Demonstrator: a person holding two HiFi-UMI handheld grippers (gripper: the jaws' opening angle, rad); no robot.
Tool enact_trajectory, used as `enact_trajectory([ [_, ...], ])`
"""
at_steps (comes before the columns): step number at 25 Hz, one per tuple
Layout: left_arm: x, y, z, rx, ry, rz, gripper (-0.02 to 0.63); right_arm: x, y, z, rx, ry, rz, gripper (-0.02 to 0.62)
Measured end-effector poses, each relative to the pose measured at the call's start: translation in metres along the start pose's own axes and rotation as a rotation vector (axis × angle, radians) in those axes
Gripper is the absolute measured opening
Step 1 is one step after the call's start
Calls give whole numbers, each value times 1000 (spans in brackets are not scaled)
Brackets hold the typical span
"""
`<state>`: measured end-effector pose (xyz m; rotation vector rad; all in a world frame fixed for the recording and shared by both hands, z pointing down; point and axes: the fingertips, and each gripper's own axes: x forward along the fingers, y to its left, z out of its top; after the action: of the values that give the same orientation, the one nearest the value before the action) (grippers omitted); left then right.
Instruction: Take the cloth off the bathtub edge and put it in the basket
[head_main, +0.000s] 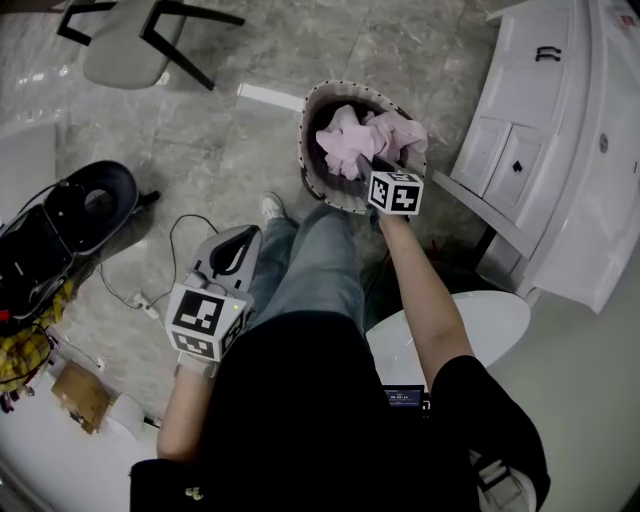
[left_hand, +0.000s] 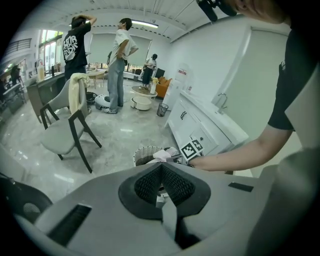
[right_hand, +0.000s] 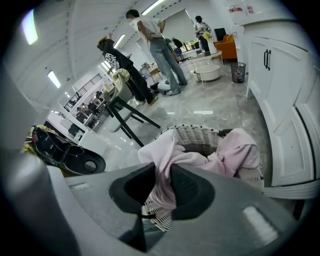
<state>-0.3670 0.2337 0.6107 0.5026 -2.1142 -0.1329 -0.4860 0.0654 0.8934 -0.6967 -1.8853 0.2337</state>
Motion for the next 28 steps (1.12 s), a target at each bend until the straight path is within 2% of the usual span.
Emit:
enact_trajectory([
  [8, 10, 12, -31, -55, 55, 11, 14, 59, -31, -43, 21, 158, -55, 101],
  [13, 12, 18, -41, -63, 67, 8, 14, 82, -43, -67, 17, 277, -66, 156],
  [17, 13, 16, -41, -66, 65, 13, 14, 81, -44, -64, 23, 284, -62, 190],
  [28, 1, 9, -33, -49, 29, 12, 14, 57, -14, -54, -79, 268, -41, 192],
])
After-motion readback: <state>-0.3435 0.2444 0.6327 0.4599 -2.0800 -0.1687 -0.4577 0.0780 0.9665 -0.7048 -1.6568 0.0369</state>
